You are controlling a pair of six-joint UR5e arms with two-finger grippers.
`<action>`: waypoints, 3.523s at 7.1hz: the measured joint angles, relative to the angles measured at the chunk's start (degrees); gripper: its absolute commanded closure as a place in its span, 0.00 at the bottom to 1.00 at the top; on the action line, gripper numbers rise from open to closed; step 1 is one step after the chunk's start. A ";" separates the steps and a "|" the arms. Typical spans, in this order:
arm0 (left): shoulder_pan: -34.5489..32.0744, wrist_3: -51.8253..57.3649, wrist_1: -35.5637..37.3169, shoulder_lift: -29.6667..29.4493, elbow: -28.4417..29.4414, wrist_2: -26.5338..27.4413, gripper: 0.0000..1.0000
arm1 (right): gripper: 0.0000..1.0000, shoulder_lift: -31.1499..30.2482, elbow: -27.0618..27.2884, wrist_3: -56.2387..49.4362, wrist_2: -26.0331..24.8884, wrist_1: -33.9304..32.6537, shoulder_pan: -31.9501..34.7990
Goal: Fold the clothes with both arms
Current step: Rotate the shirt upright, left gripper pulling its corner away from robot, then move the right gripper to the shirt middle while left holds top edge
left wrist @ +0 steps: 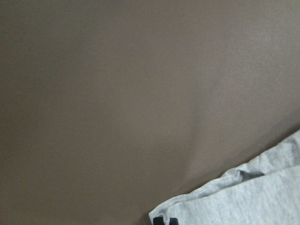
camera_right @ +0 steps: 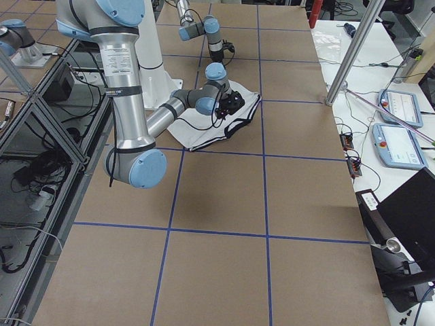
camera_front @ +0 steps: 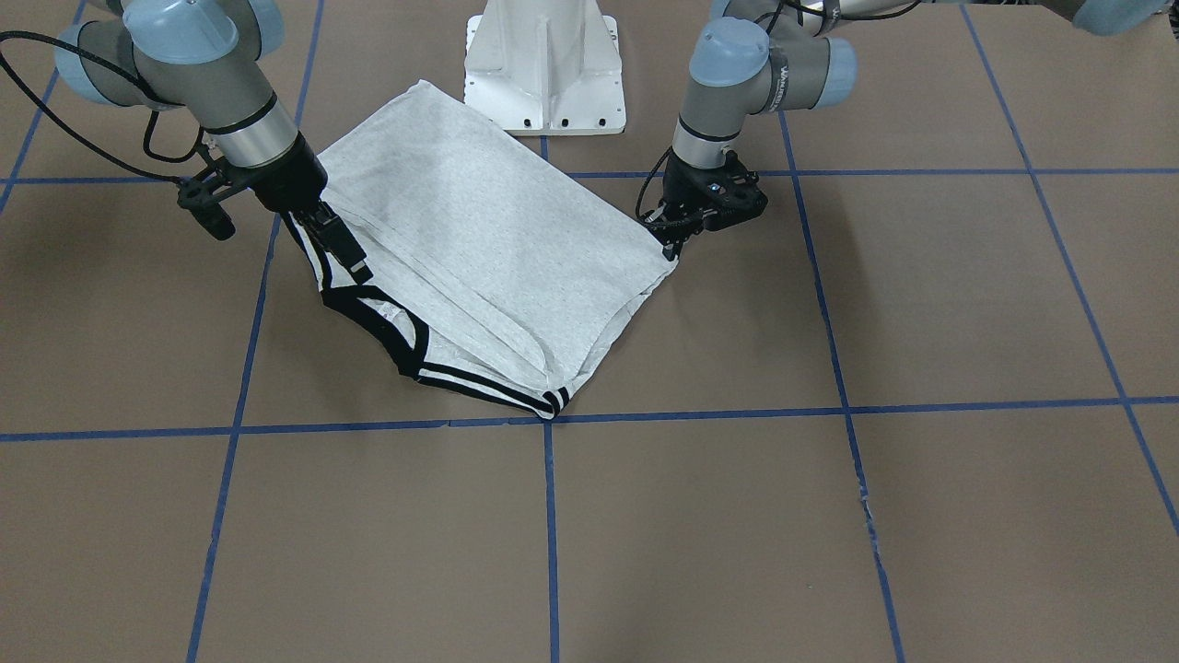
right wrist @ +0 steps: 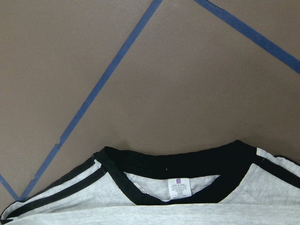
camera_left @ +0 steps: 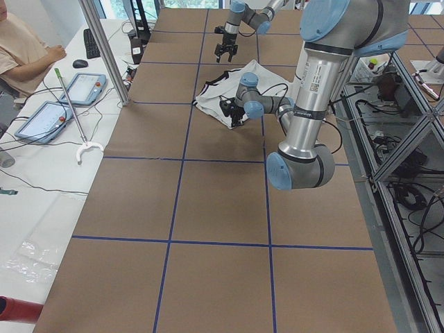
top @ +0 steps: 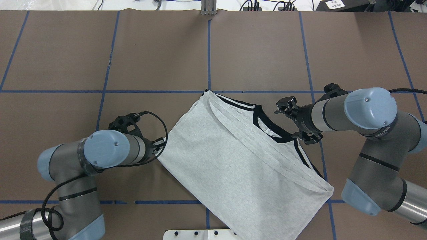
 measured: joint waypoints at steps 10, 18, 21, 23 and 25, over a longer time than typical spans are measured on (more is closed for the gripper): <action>-22.13 15.55 -21.44 -23.26 34.02 -1.25 0.38 | 0.00 6.12 -2.00 -2.69 -14.71 -2.24 -6.84; -21.72 15.52 -22.17 -11.04 18.24 -7.31 0.36 | 0.00 25.13 -10.65 -67.74 -8.87 -34.51 -13.07; -21.64 15.61 -22.23 -10.45 18.53 -7.30 0.36 | 0.00 26.57 -12.48 -74.93 -8.48 -36.61 -14.73; -21.62 15.72 -22.34 -9.71 18.56 -7.24 0.36 | 0.00 26.80 -12.89 -76.05 -7.85 -36.63 -15.61; -21.62 15.74 -22.36 -9.60 18.63 -7.23 0.36 | 0.00 26.93 -13.43 -76.26 -7.76 -36.63 -16.36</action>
